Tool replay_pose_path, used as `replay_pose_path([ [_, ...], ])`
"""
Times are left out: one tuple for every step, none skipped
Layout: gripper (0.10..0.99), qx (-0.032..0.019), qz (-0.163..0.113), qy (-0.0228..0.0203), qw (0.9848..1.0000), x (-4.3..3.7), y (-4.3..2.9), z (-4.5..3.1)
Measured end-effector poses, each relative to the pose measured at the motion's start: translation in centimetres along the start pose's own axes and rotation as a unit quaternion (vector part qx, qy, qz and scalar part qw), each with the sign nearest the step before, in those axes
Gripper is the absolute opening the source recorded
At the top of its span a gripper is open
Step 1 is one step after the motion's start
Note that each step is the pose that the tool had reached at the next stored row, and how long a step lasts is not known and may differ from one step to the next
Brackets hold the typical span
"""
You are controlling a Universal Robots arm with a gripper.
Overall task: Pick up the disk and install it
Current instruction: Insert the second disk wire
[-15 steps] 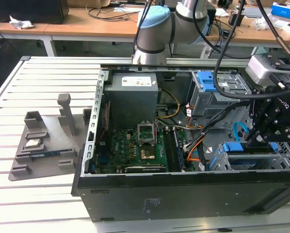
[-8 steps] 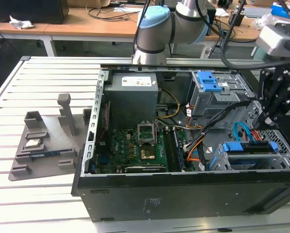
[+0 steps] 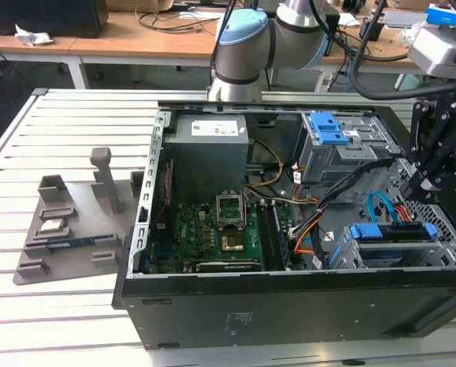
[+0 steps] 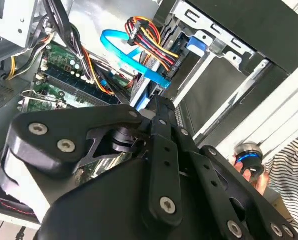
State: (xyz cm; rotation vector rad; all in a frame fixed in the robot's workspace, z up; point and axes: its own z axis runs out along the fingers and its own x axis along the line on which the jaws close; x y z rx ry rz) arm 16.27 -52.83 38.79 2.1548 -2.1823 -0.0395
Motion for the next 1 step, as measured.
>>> replay_pose_path([
  [0.106,0.0000,0.000,0.0000,1.0000,0.00,0.00,0.00],
])
